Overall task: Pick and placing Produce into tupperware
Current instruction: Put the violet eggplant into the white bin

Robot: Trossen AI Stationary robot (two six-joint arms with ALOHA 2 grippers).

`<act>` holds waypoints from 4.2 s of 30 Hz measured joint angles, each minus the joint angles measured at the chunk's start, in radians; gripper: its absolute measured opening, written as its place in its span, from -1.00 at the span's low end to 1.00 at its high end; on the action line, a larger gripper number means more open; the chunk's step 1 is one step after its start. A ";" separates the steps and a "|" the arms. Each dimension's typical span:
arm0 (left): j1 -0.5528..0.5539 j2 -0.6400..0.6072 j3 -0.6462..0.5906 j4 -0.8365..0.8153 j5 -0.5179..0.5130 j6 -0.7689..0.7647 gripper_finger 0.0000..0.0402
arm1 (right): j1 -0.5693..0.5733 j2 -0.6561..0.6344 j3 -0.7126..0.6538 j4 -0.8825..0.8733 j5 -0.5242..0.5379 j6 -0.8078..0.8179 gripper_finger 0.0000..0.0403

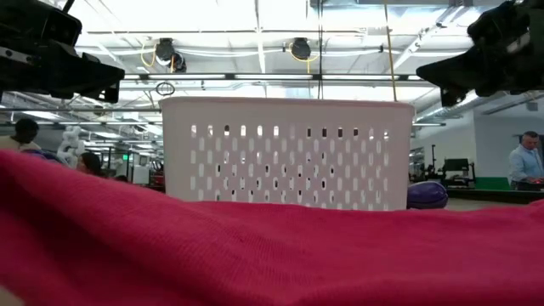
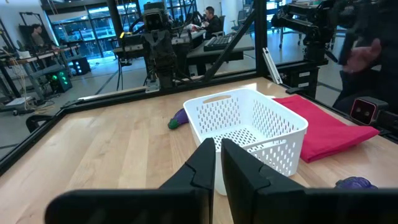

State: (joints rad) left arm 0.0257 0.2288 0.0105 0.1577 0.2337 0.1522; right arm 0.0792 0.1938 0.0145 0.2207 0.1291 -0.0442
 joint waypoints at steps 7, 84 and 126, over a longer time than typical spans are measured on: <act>0.000 0.000 0.000 0.000 0.000 0.000 -0.85 | -0.001 0.000 0.000 0.001 0.002 -0.395 -1.00; 0.000 0.000 0.000 0.061 -0.114 -0.173 -0.85 | 0.001 0.000 0.000 0.157 -0.003 0.190 -1.00; 0.000 0.000 0.000 0.123 -0.113 -0.094 -0.85 | 0.001 0.177 0.125 0.162 0.058 0.150 -0.66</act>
State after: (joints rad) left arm 0.0257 0.2287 0.0105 0.2810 0.1204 0.0582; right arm 0.0799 0.3710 0.1392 0.3828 0.1867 0.1059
